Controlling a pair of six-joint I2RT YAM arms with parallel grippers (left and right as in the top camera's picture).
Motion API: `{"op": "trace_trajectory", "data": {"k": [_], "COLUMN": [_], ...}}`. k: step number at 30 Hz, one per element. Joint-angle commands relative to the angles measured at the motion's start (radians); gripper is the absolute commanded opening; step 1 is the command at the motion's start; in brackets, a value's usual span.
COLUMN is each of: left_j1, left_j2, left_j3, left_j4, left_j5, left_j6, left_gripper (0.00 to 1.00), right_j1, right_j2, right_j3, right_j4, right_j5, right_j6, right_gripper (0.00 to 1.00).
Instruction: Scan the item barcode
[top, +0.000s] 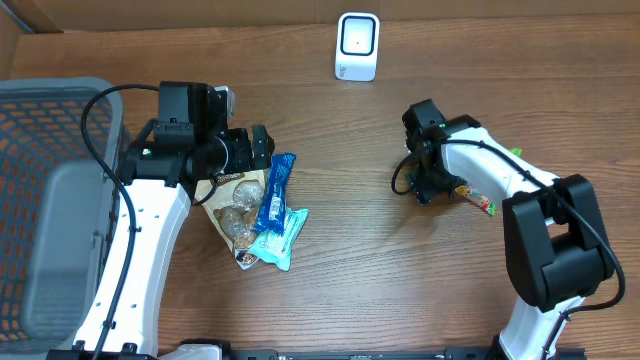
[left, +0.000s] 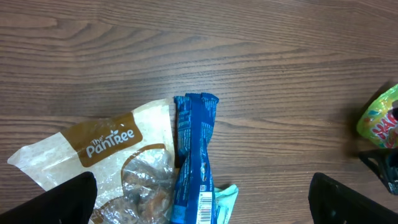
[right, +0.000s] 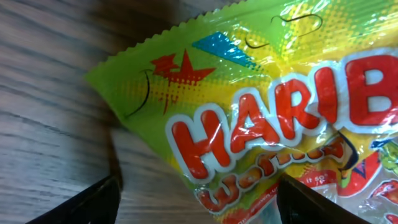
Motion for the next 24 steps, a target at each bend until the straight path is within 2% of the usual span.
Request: {"op": "trace_trajectory", "data": {"k": [1,4,7,9,10,15,19,23,24], "left_j1": [0.000,0.000,0.000,0.000,0.000,0.000,0.000,0.000,0.000], "left_j2": [0.011,0.011,0.011,0.011,0.011,0.011,0.011,0.011,0.011], "left_j3": [0.000,0.000,0.000,0.000,0.000,0.000,0.000,0.000,0.000], "left_j4": [0.002,0.001,0.001,0.001,0.001,0.001,0.001,0.001,0.001], "left_j5": [-0.010,-0.010,-0.010,-0.010,-0.010,-0.010,-0.010,-0.010,-0.010], "left_j6": [-0.006,-0.006,-0.006,-0.006,-0.006,-0.006,-0.006,-0.006,-0.006], "left_gripper": [1.00,1.00,1.00,1.00,1.00,1.00,1.00,1.00,1.00], "right_j1": [-0.027,-0.030,-0.030,-0.030,-0.030,-0.030,-0.030,-0.030,-0.030], "right_j2": [-0.011,-0.011,-0.011,-0.011,-0.011,-0.012,-0.024,-0.042,-0.048], "right_j3": [-0.049,-0.069,-0.072,-0.072,-0.071,-0.032,0.093,0.256,0.292], "right_j4": [0.034,0.051,0.055,0.057,0.058,0.001,-0.158,-0.308,-0.323], "right_j5": [0.016,0.003,-0.040,-0.071,-0.076,-0.113,-0.338,-0.780,-0.953], "right_j6": [0.000,0.016,0.036,0.043,0.064,0.216,0.215,0.203,0.188], "right_gripper": [0.77,0.62,0.35,0.08,0.04,0.04,0.04,0.04,0.04]}}
